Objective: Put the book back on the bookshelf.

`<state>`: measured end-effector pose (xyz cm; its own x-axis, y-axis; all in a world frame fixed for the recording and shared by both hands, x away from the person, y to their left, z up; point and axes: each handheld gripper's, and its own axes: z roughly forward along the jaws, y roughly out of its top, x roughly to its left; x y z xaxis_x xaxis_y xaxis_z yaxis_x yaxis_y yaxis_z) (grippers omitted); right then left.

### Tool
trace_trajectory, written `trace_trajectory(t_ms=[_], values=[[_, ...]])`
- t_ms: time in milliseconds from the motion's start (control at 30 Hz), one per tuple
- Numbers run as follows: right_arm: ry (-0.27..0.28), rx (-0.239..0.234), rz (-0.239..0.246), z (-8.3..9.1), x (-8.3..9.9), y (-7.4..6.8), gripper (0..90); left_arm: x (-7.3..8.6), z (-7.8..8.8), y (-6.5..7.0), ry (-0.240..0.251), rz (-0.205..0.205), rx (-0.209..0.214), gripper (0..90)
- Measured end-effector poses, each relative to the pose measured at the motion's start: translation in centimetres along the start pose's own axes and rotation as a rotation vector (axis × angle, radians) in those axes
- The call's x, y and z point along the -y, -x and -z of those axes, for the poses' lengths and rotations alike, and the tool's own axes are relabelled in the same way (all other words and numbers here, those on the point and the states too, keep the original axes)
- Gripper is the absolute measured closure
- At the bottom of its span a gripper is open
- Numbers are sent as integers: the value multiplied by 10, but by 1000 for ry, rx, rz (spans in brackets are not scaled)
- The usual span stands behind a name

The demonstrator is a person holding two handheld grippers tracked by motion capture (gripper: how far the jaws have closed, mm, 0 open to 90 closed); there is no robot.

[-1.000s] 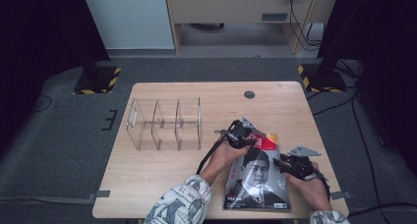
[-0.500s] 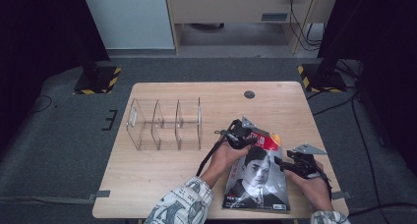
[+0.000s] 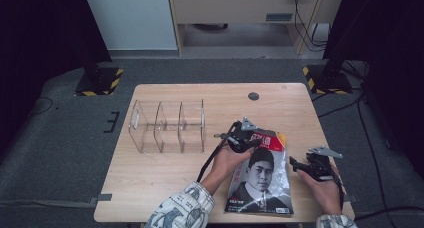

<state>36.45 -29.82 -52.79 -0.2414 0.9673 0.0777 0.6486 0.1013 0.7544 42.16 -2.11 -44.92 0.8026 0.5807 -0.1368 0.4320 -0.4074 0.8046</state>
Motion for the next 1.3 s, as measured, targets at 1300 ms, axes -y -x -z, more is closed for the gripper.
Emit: trace_trajectory(t_ms=[1300], values=[[-20, -17, 104, -9, 6, -14, 282, -69, 130, 4, 318, -23, -22, 867]])
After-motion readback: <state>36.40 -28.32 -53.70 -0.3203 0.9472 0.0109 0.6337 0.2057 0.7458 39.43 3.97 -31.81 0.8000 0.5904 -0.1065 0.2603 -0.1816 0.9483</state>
